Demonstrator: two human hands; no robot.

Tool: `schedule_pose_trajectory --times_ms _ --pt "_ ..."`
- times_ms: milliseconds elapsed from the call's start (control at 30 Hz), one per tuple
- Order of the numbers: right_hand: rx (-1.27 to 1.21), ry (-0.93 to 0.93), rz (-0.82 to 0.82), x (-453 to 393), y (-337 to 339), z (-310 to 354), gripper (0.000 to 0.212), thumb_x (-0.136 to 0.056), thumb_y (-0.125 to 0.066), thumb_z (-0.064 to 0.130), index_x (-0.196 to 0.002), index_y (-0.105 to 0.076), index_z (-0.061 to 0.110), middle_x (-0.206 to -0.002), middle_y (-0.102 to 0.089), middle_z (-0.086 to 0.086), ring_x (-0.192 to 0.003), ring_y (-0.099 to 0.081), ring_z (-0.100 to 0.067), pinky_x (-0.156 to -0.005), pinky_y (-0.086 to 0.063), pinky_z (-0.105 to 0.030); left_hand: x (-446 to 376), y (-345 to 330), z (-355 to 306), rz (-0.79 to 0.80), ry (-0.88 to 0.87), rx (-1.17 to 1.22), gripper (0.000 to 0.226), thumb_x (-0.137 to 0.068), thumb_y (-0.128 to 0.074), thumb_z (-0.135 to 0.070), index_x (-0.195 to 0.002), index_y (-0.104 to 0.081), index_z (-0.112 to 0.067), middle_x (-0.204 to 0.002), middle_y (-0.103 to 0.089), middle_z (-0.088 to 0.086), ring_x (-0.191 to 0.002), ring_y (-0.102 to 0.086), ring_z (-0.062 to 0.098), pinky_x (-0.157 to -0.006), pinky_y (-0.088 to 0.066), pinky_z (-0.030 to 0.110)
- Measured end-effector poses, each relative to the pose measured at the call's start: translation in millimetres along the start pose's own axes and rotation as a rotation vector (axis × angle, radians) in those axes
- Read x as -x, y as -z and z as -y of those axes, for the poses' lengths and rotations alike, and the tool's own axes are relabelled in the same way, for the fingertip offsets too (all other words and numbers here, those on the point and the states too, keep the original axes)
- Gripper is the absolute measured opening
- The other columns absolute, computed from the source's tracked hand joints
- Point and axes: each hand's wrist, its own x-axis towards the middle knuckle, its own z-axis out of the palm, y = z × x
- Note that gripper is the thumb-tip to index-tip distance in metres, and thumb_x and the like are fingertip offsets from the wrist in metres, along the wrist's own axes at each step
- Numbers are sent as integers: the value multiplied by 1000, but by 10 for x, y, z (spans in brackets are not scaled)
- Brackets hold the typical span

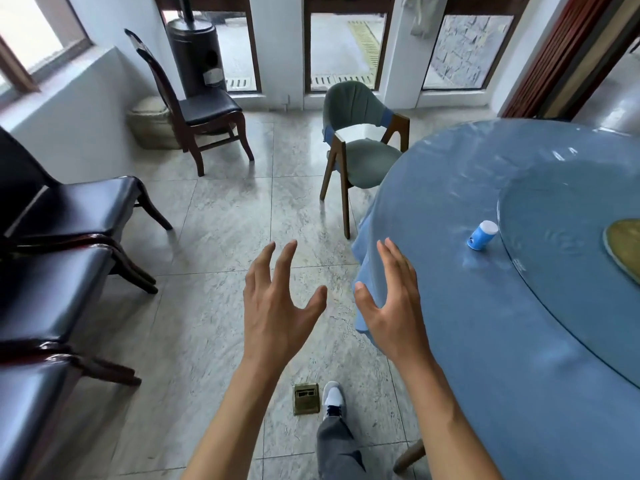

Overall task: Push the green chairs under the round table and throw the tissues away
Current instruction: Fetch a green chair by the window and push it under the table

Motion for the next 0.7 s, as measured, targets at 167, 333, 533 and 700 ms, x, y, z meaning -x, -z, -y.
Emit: schedule_pose_trajectory --times_ms 167,333,533,700 --pt "-18 -9 25 -634 -266 -290 68 -93 -44 46 -153 -37 16 -161 -33 -2 -149 -27 -18 -117 -6 -9 -615 -297 100 11 24 -23 78 -82 -69 -49 -150 -32 -38 -161 -25 -1 -144 -29 27 -111 -36 56" --pt "-67 -16 30 -1380 -434 -585 67 -93 -43 47 -152 -39 17 -161 -34 -1 -149 -27 -16 -121 -17 -23 -1312 -592 96 2 58 -35 76 -79 -55 -60 -148 -31 -40 -160 -24 -3 -145 -28 25 -112 -35 55" --pt "-116 -17 31 -2101 -572 -811 67 -93 -45 45 -153 -37 17 -161 -34 -1 -149 -29 -21 -120 -30 -46 -1957 -876 80 18 92 -35 76 -80 -58 -60 -149 -29 -43 -162 -21 -3 -146 -24 24 -113 -34 55" --pt "-153 -21 48 -2495 -699 -918 68 -93 -45 46 -154 -35 19 -162 -31 0 -149 -28 -19 -119 -31 -49 -2365 -1029 128 19 109 -21 77 -78 -55 -63 -148 -29 -45 -162 -20 -4 -147 -23 22 -114 -34 54"
